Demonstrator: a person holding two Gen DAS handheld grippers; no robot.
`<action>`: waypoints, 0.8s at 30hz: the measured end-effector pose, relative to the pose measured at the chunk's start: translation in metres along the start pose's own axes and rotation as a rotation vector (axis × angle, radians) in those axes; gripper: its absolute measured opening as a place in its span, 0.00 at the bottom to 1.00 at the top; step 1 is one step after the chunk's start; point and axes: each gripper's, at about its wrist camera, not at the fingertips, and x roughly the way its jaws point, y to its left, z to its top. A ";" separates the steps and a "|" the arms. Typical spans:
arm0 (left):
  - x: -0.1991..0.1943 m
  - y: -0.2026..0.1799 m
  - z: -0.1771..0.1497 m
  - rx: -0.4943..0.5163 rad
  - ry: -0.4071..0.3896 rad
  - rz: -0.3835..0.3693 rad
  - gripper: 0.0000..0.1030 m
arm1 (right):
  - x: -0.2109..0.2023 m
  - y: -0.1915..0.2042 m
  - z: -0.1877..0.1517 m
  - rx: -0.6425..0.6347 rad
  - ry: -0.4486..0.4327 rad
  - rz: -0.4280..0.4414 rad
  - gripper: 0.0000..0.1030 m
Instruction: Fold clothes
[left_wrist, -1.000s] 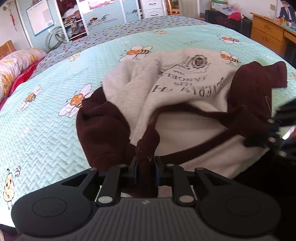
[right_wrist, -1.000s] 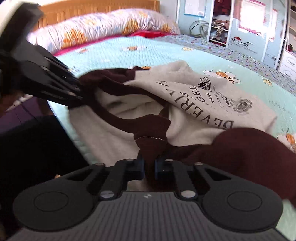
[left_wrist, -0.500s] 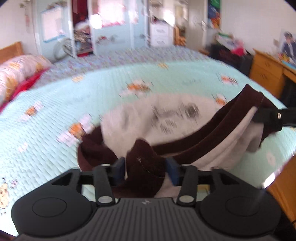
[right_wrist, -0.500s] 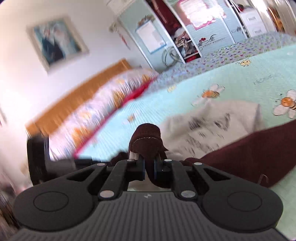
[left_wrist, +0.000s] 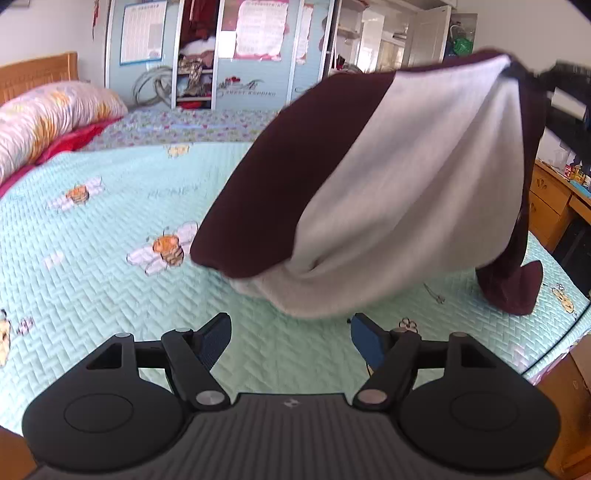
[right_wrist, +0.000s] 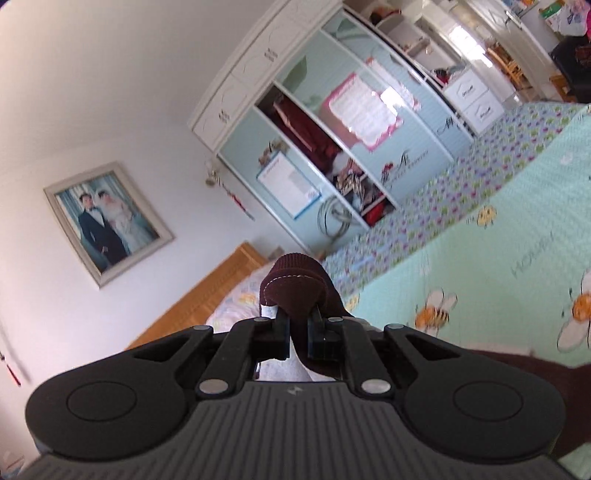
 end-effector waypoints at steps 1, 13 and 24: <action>0.001 0.001 -0.002 -0.006 0.010 0.001 0.72 | 0.002 0.002 0.008 -0.004 -0.018 -0.003 0.11; 0.012 0.011 0.017 -0.060 -0.022 0.005 0.72 | 0.088 0.050 0.053 -0.041 -0.007 0.030 0.11; 0.014 0.002 0.027 -0.086 -0.104 -0.055 0.72 | 0.170 0.095 -0.076 -0.078 0.546 0.112 0.12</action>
